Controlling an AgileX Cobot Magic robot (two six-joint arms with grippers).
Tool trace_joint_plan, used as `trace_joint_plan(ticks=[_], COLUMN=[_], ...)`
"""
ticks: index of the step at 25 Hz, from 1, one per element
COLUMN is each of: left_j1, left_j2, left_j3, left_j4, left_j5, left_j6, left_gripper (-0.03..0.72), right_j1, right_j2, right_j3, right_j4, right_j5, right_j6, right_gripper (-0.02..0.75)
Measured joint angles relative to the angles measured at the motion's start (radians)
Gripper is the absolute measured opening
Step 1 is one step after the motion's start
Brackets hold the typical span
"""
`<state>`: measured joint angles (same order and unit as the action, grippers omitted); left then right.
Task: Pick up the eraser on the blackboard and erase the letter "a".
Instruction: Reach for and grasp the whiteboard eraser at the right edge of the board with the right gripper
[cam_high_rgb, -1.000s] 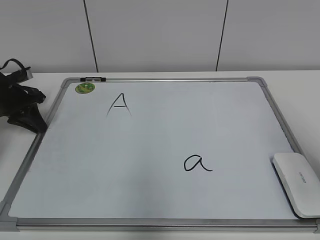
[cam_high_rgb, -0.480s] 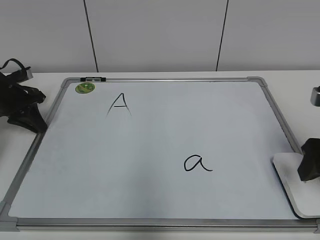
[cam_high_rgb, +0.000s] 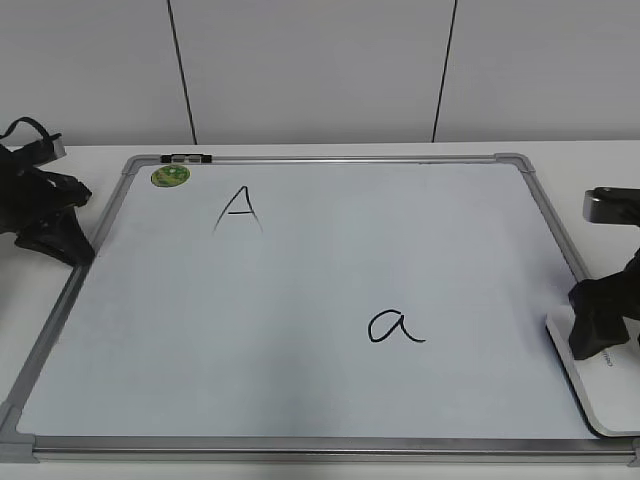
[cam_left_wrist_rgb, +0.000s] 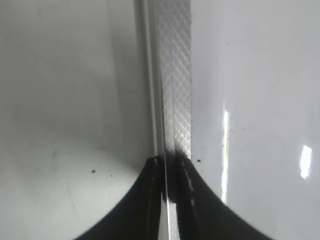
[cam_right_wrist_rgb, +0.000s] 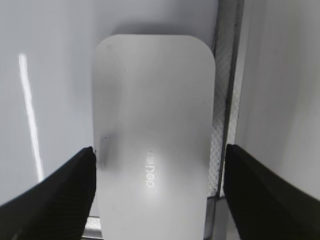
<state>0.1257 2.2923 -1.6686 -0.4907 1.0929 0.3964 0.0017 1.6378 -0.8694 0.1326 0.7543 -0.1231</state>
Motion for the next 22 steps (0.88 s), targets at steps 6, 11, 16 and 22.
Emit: trace_joint_plan(ticks=[6, 11, 16, 22], left_j1=[0.0, 0.0, 0.0, 0.0], left_j2=[0.0, 0.0, 0.0, 0.0], left_j3=[0.0, 0.0, 0.0, 0.0], left_j4=[0.0, 0.0, 0.0, 0.0], left_j5=[0.0, 0.0, 0.0, 0.0], left_j6=[0.0, 0.0, 0.0, 0.0], left_gripper=[0.038, 0.038, 0.038, 0.038], right_j1=[0.0, 0.0, 0.0, 0.0], right_j2=[0.017, 0.019, 0.047, 0.084], right_j3=[-0.007, -0.007, -0.007, -0.007], right_j4=[0.026, 0.03, 0.029, 0.033], right_j5=[0.0, 0.002, 0.008, 0.008], right_j6=[-0.022, -0.032, -0.036, -0.038], right_gripper=[0.589, 0.589, 0.589, 0.589])
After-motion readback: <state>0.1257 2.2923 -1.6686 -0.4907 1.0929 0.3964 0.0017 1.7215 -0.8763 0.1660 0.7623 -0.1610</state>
